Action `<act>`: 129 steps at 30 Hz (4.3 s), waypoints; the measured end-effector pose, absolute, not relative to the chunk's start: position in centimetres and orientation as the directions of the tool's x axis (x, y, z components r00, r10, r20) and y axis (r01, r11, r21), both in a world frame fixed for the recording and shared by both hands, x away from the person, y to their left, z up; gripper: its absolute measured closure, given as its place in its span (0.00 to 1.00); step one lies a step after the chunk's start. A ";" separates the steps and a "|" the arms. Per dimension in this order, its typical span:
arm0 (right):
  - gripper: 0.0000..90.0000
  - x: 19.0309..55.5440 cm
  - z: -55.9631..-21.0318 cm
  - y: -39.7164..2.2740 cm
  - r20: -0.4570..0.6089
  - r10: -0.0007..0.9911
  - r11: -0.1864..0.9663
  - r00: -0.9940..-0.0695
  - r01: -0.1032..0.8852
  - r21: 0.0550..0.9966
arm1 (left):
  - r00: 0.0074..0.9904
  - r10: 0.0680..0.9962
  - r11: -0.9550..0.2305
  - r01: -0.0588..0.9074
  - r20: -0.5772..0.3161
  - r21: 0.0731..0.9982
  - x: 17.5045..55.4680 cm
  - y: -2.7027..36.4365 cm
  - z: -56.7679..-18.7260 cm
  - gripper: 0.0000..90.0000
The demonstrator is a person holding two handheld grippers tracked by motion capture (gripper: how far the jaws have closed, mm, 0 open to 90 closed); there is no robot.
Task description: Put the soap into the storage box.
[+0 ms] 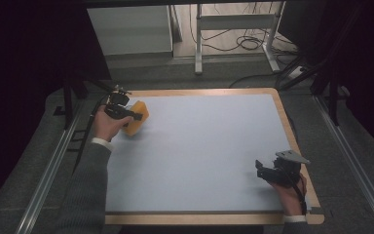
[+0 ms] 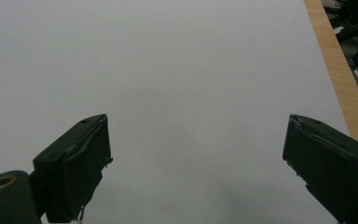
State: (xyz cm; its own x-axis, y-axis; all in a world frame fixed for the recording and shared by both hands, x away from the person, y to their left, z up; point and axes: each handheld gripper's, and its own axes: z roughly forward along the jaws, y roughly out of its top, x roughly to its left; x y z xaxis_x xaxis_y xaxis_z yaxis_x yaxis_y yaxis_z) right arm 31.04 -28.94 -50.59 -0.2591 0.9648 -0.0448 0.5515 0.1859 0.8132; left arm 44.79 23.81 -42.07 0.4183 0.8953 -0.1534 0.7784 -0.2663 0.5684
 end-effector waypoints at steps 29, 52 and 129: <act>0.08 31.0 -50.6 -28.9 -0.053 0.965 0.191 -0.255 0.553 0.811 | 0.304 0.936 -0.167 0.826 -0.177 0.539 48.7 26.2 -43.6 0.68; 0.08 31.1 -50.8 -28.8 -0.058 0.965 0.197 -0.257 0.557 0.807 | 0.229 0.950 -0.079 0.831 -0.210 0.551 49.4 27.6 -45.8 0.68; 0.08 31.1 -50.4 -28.6 -0.074 0.958 0.219 -0.279 0.536 0.816 | 0.556 0.784 -0.193 0.643 -0.278 0.741 32.9 24.2 -49.1 0.24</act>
State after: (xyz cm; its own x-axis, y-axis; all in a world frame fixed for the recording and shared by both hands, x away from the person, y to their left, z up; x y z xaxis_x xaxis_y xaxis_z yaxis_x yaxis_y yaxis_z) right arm 31.12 -28.59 -50.44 -0.2786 0.9575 -0.0740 0.5355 0.2189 0.8156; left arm 32.86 24.17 -49.15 0.5556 0.7837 -0.2777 0.6427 -0.1929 0.7415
